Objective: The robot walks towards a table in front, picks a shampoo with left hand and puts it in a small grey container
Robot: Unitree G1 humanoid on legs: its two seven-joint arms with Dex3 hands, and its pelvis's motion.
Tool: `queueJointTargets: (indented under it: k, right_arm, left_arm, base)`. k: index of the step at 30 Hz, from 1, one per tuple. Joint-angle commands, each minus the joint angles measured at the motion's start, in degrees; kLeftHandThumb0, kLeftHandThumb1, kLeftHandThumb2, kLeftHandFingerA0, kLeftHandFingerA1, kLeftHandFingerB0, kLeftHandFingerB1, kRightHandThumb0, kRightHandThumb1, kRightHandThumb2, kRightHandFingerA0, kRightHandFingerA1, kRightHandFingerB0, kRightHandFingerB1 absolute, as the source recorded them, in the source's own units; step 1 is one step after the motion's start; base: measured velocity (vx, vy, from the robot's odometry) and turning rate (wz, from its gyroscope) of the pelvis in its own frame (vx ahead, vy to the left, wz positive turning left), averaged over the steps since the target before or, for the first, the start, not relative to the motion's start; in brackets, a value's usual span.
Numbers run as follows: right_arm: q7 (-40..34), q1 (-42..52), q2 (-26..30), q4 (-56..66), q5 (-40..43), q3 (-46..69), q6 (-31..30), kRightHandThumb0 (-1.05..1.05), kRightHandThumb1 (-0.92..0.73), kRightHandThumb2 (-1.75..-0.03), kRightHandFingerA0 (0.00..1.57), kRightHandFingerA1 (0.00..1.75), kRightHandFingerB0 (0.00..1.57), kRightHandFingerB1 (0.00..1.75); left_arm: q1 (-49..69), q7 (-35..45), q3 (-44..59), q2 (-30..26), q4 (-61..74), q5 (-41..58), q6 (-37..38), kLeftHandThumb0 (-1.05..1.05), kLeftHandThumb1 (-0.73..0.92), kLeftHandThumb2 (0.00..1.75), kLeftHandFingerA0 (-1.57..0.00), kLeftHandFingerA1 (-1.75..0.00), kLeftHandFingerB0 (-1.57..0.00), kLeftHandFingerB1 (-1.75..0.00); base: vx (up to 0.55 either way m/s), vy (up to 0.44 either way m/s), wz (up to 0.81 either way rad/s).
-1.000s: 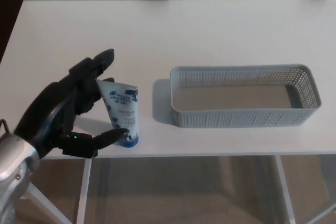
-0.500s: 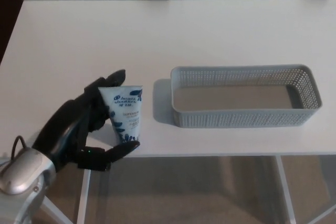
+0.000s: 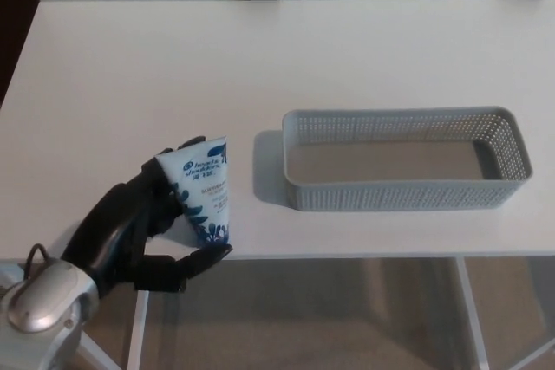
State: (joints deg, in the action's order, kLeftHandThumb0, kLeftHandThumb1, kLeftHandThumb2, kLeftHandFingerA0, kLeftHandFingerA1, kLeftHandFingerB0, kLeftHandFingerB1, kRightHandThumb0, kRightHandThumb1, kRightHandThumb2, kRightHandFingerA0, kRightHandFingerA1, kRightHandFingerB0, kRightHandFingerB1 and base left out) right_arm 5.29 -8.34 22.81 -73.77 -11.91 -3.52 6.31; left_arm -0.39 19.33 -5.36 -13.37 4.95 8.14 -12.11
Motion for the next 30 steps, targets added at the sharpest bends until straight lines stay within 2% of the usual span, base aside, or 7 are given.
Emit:
queueJointTargets:
  k: [1,2,3,6,9,20,30]
  right_arm:
    - [0.83,0.87,0.20,-0.05,0.40,0.47,0.47,-0.28,-0.69,-0.60,0.65,0.44,0.48,0.37]
    - [0.88,0.91,-0.14,-0.03,0.44,0.47,0.53,-0.28,-0.69,-0.60,0.65,0.44,0.48,0.37]
    - [0.70,0.64,-0.41,-0.09,0.43,0.49,0.51,-0.37,-0.60,-0.77,0.60,0.53,0.45,0.47]
    - [0.35,-0.28,-0.80,-0.06,0.27,0.39,0.10,-0.28,-0.69,-0.60,0.65,0.44,0.49,0.38]
    - [0.21,-0.77,-0.64,0.15,0.26,0.47,0.09,-0.38,-0.59,-0.77,0.65,0.54,0.46,0.47]
    - [-0.04,-1.52,0.00,0.12,-1.42,-1.55,0.02,-0.28,-0.72,-0.61,0.63,0.42,0.50,0.37]
    - [0.72,-0.49,0.15,-0.08,-0.85,-0.95,0.73,-0.27,-0.69,-0.60,0.62,0.43,0.49,0.37]
  left_arm:
    - [-5.21,-8.48,-0.81,3.27,-5.91,-6.35,-2.64,-0.14,0.86,0.64,-1.12,-1.31,-0.33,-0.33]
    - [-6.01,-10.21,-0.64,4.12,-6.48,-7.00,-3.82,-0.14,0.86,0.64,-1.12,-1.31,-0.33,-0.33]
    - [-7.98,-11.99,-0.49,5.58,-8.96,-7.54,-3.35,-0.04,0.92,0.75,-1.05,-1.68,-0.51,-0.45]
    - [-11.96,-14.15,-0.35,7.51,-13.28,-8.86,-2.65,0.01,0.92,0.75,-0.98,-1.69,-0.73,-0.67]
    - [-13.34,-16.28,-1.77,8.75,-16.71,-11.64,1.79,0.07,0.89,0.88,-0.98,-1.63,-0.71,-1.22]
    - [-10.37,-15.88,-1.20,9.86,-17.41,-11.31,7.08,0.07,0.90,0.88,-0.94,-1.74,-0.65,-1.38]
    - [-12.60,-13.09,3.72,7.96,0.06,-8.11,4.28,-0.12,0.79,0.97,-0.99,-1.66,-0.70,-1.41]
  base:
    - [0.00,0.000,0.00]
    - [0.00,0.000,0.00]
    - [0.00,0.000,0.00]
    - [0.00,0.000,0.00]
    - [0.00,0.000,0.00]
    - [0.00,0.000,0.00]
    - [0.00,0.000,0.00]
